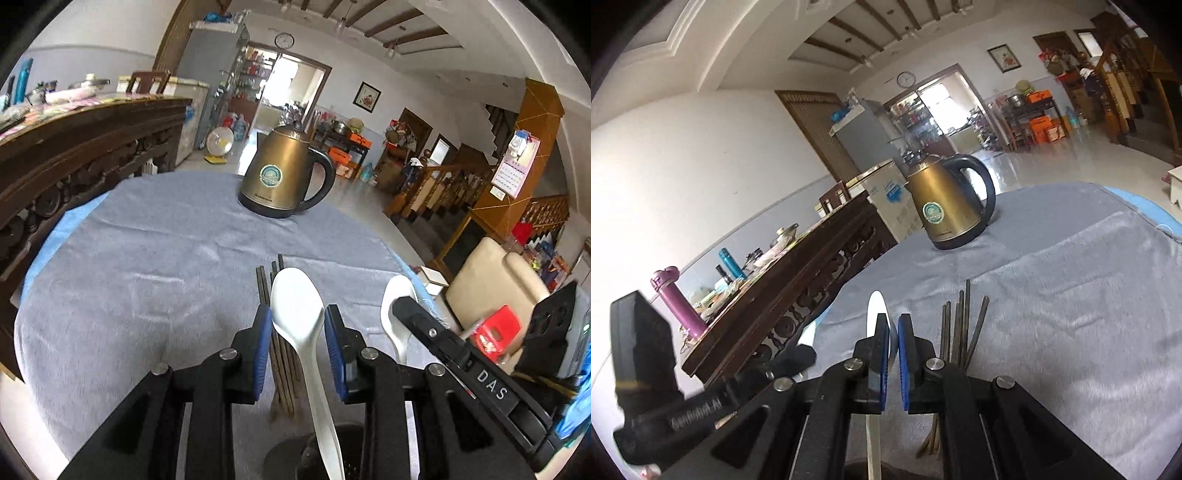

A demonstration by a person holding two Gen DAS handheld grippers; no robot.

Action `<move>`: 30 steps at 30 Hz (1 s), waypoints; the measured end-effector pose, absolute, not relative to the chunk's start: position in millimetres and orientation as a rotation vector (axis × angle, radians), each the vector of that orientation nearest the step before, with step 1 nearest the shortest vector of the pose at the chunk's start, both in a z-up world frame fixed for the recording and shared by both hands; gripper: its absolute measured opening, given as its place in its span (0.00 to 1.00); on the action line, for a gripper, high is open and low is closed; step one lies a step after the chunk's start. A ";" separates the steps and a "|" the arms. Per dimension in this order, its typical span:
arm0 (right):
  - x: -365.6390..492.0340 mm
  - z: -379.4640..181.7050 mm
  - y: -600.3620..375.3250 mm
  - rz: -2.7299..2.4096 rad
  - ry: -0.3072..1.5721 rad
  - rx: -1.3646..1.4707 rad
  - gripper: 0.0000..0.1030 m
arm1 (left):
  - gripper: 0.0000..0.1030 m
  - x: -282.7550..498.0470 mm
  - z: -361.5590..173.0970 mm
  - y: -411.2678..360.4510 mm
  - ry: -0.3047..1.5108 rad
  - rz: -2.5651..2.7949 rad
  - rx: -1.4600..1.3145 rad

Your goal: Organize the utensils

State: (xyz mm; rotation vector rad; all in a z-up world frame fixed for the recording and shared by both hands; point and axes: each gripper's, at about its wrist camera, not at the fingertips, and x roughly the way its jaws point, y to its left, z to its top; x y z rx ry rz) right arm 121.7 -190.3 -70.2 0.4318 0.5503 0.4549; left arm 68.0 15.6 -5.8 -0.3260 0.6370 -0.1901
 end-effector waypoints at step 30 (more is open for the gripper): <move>45.5 -77.6 -195.5 0.420 0.457 0.237 0.06 | 0.30 5.8 -38.9 -6.4 0.514 -0.185 -0.170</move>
